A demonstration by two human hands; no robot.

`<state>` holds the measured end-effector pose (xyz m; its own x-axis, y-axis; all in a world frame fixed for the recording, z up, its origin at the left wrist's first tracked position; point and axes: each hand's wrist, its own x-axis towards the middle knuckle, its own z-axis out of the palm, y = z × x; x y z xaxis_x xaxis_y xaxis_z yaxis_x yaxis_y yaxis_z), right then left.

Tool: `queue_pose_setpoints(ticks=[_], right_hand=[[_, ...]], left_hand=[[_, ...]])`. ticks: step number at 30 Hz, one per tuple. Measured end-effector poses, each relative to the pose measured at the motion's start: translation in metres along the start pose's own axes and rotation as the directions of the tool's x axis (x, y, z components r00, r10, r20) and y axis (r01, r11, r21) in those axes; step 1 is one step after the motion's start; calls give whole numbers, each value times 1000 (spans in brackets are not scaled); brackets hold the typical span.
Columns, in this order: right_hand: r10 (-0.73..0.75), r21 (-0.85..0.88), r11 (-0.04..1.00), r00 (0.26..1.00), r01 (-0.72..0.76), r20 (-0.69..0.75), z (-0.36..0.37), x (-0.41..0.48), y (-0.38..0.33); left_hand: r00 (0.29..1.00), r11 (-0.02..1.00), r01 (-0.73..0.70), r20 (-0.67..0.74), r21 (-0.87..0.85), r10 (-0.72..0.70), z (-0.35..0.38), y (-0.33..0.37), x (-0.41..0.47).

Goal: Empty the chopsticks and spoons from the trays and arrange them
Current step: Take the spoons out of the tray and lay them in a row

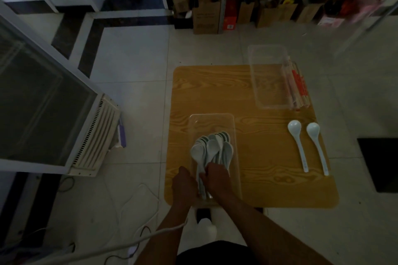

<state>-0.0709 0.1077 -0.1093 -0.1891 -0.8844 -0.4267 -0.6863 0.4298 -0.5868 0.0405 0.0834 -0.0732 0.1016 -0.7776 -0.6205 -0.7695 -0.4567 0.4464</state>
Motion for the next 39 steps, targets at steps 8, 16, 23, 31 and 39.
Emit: queue_pose_setpoints(ticks=[8, 16, 23, 31, 39], right_hand=[[95, 126, 988, 995, -91, -26, -11, 5, -5], [112, 335, 941, 979, -49, -172, -88, 7, 5], [338, 398, 896, 886, -199, -318, -170, 4, 83], [540, 413, 801, 822, -434, -183, -190, 9, 170], [523, 359, 810, 848, -464, -82, -190, 39, 198]], left_hand=[[999, 999, -32, 12, 21, 32, -1, 0, 0], [996, 995, -83, -22, 48, 85, 0, -2, -2], [999, 999, 25, 34, 28, -26, -4, 3, 2], [997, 998, 69, 43, 5, -69, -2, 5, 2], [991, 991, 137, 10, -9, -137, 8, 6, 6]])
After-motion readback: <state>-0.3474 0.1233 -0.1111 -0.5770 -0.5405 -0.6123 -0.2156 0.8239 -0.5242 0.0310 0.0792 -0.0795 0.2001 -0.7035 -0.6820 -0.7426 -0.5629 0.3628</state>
